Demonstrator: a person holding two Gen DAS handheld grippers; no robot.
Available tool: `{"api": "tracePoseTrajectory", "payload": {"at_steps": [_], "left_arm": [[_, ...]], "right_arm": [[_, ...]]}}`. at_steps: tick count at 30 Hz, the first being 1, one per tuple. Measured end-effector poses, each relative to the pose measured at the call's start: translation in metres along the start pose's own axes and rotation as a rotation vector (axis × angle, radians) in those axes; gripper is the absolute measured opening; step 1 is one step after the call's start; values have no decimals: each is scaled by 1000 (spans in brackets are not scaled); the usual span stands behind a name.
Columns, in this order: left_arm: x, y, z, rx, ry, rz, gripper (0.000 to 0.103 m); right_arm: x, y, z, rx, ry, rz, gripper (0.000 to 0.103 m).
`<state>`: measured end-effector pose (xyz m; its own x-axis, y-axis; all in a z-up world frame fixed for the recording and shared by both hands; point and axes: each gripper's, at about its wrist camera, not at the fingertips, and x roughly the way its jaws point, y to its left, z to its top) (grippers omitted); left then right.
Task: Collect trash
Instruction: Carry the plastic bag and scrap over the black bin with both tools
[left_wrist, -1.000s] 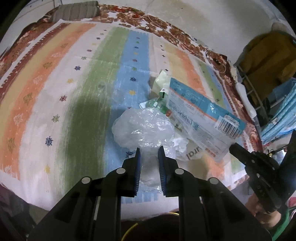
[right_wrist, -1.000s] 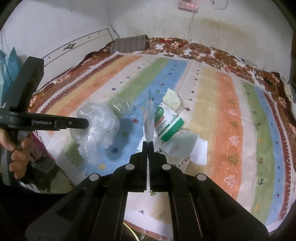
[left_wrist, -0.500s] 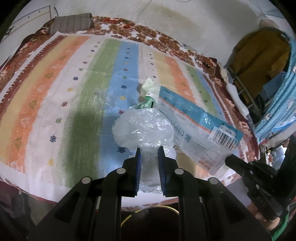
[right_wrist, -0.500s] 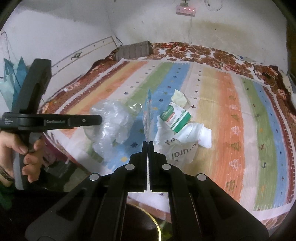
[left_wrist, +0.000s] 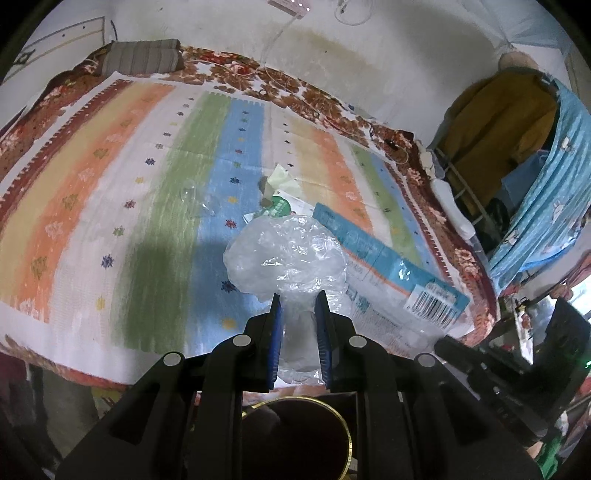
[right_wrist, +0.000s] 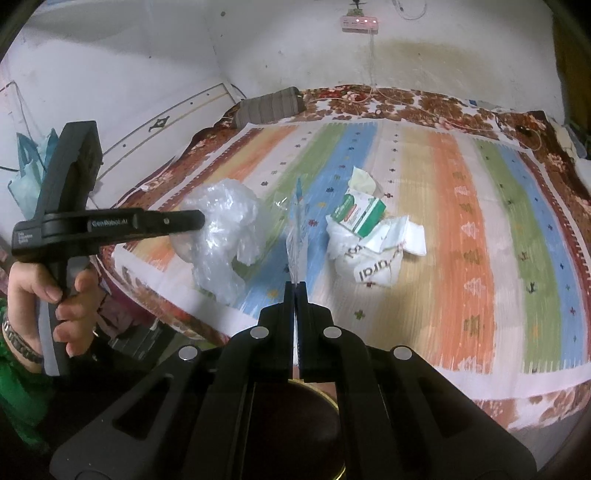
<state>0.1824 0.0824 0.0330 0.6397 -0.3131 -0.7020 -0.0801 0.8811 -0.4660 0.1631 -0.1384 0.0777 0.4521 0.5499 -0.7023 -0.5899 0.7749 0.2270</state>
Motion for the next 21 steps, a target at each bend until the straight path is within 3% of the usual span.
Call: {"api": "tracePoseTrajectory", "payload": {"at_steps": [9,21], "left_arm": [[-15,-14,-29,27,-8,-37,16],[-34,-16,-67,9,-31,-4,16]], "right_arm": [[-14,1,-24,34,4,16,1],[-20,6,-62,32,57,16,1]]}}
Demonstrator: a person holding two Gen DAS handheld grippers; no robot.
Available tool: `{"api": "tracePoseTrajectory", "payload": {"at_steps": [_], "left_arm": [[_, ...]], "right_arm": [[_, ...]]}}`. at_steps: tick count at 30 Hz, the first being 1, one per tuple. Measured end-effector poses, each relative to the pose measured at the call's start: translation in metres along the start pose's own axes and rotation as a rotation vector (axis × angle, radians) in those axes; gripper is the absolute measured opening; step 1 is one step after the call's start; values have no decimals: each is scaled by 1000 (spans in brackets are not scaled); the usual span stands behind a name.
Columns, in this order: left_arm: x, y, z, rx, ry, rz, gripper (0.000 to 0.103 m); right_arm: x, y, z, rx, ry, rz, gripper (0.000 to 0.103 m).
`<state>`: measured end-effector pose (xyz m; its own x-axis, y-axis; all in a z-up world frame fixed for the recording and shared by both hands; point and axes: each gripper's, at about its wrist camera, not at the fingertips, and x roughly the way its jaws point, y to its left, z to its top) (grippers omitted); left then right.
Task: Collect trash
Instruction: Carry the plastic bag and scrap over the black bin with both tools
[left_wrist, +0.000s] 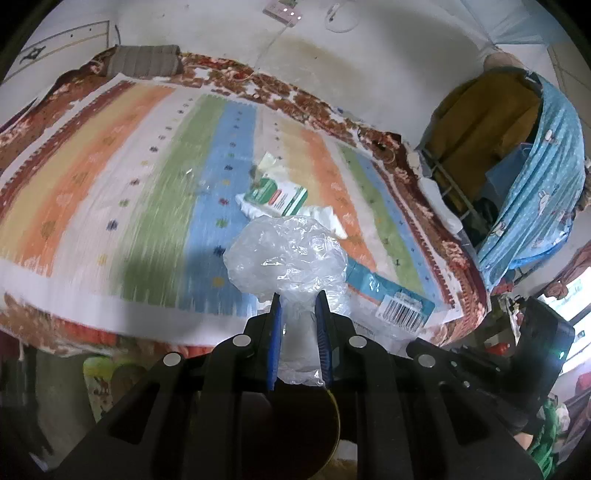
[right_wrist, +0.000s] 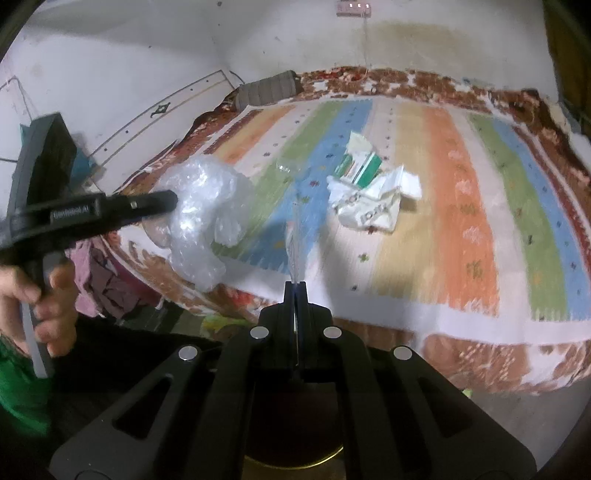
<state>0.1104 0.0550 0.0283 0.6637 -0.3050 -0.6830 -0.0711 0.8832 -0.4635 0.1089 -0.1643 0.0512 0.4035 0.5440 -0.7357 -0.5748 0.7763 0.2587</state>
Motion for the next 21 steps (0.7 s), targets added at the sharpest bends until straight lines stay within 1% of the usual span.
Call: {"api": "tracePoseTrajectory", "payload": {"at_steps": [4,6,12,18,21], "left_arm": [[1,-1,-12,20,9,44,16],[0,0,-18,23,12,62,16],[2,1,-42,-6,51,41,16],[12,-9,-68,28,101,90,16],[17,-10,-78,25,126,107,16]], "right_arm": [[1,9,-16,-22,23,-8,1],[2,9,-24,-12,36,-4,1],[3,9,-52,39,73,10,1],[12,14,-72,33,135,-5,1],[18,14,-83,47,171,-4,1]]}}
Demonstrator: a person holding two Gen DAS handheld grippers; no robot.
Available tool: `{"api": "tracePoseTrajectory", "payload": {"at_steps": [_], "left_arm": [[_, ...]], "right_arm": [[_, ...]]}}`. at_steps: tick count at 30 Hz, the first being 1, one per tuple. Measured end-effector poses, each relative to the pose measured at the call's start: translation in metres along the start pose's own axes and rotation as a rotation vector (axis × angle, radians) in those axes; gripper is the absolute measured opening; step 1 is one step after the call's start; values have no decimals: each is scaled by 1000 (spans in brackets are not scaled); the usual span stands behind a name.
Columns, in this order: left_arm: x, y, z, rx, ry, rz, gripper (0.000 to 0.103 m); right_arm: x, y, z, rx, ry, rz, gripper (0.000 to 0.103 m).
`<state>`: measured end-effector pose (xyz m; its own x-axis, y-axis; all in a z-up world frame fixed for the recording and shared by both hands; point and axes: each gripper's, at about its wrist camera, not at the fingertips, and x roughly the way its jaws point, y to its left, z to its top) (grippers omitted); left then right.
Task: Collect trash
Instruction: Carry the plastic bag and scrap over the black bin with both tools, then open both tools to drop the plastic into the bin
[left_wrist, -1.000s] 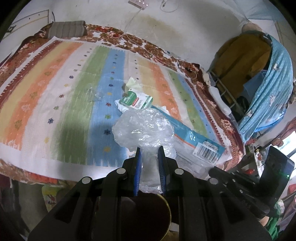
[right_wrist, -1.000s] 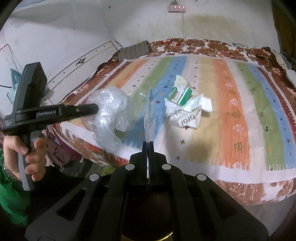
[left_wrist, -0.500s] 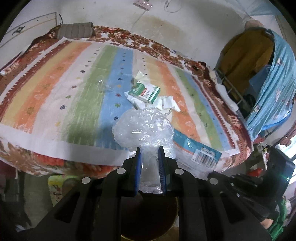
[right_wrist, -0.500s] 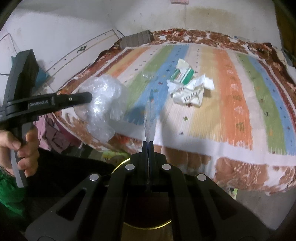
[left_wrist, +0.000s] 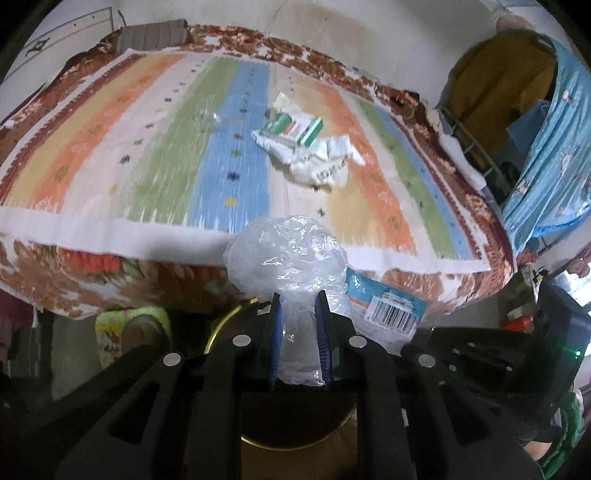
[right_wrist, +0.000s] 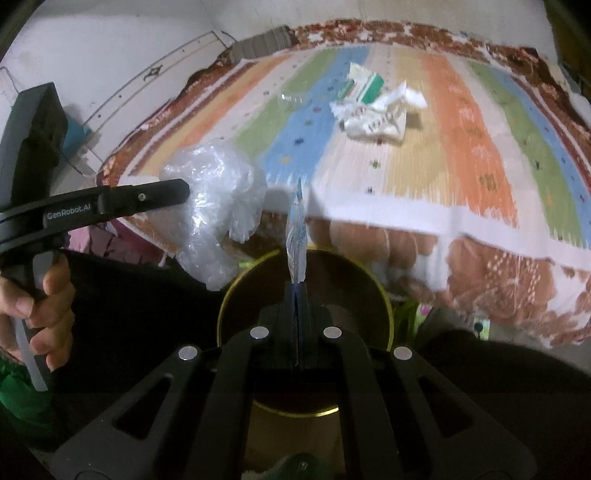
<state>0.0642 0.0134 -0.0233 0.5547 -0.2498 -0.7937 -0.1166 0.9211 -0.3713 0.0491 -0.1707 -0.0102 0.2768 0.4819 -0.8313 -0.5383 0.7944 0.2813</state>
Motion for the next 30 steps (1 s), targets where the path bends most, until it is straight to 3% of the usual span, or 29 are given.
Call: {"api": "tracePoseTrajectory", "payload": {"at_steps": [7,15,18,19,20,23,30], "left_arm": [[24,-4,-21,-8,86,43,17],[51,10,-29,-93,180,58,17],[60,14,-28,-120,203,63,36],[61,14,-27,-123,198,65,49],[62,13,-25,-121,191,69,52],[63,14,-21,-125,182,79,54],[48,20,-12,-151,128,58,62]], "right_arm": [[17,0,-21,40,91,22,1],[34,-9,-28,95,157,-6,1],[46,-13,-27,119,192,8,9],[52,-18,-28,146,211,12,18],[55,-22,-28,164,220,11,21],[60,-31,-27,211,236,0,22],[47,-22,-21,172,169,-3,34]]}}
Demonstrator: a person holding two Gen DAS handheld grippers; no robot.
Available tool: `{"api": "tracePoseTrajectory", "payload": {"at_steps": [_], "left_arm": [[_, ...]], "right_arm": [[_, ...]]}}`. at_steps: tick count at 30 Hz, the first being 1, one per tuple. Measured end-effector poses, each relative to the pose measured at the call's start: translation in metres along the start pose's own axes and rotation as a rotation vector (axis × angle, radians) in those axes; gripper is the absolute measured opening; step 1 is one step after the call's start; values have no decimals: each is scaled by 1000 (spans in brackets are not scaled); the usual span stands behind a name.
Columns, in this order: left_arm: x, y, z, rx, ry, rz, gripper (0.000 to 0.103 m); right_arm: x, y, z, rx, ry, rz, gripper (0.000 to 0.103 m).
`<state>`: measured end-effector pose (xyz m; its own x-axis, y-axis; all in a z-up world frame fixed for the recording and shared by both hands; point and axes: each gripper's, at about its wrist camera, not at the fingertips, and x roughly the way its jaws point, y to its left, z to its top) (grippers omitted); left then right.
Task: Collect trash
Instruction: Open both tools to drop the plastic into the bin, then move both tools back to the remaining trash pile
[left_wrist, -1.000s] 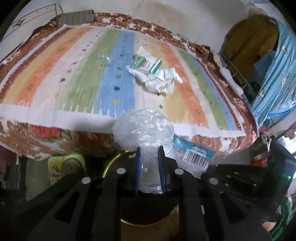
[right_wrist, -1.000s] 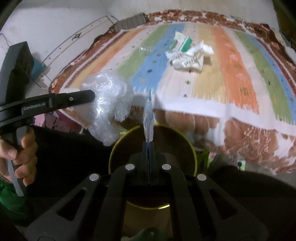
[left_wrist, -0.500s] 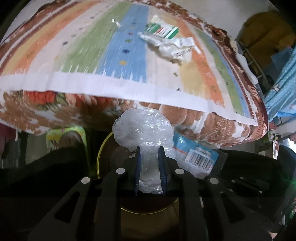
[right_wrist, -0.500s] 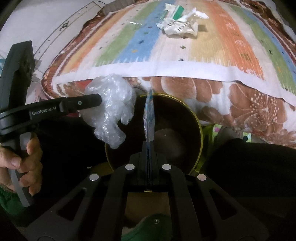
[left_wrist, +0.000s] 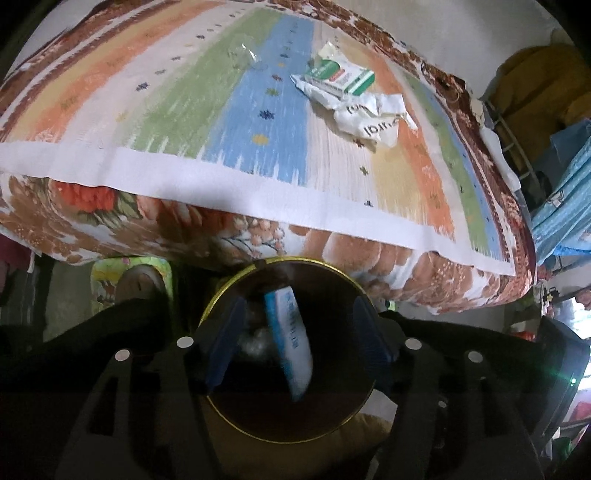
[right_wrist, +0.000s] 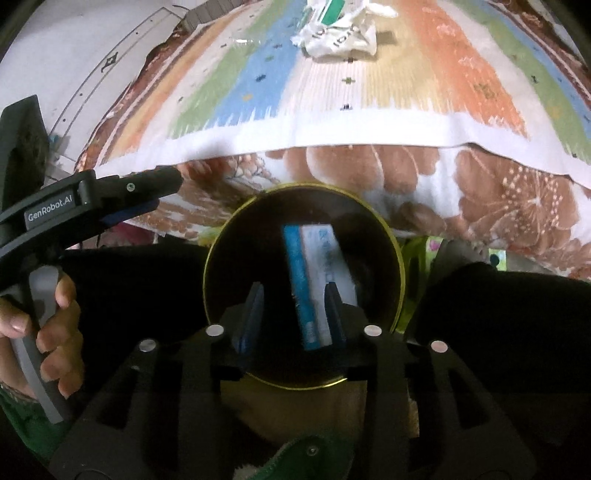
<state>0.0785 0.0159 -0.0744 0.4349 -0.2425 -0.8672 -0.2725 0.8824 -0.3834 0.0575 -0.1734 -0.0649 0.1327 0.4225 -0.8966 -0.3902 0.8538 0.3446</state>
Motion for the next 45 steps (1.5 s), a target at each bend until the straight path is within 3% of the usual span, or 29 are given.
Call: {"api": "tracePoseTrajectory", "payload": {"at_steps": [8,15,23,35,45], "left_arm": [[-12,3,19,-23,-35,-30,77],[-18,8,41,-56,-35,-65,83],[-18,-1,66,-20,-46,-89,97],[-15,-6,117,12,-93,-80,97],[-3,-3,154,-60,-112,-163,97]], "right_arm": [[-14,3,8,-24,-53,7,52],[-29,6,28,-67,-101,-5,64],[-44,5,56,-111,-152,-29,84],[-54,4,104,-140,-210,-85,94],[-54,-11,155,-116,-224,-69,94]]}}
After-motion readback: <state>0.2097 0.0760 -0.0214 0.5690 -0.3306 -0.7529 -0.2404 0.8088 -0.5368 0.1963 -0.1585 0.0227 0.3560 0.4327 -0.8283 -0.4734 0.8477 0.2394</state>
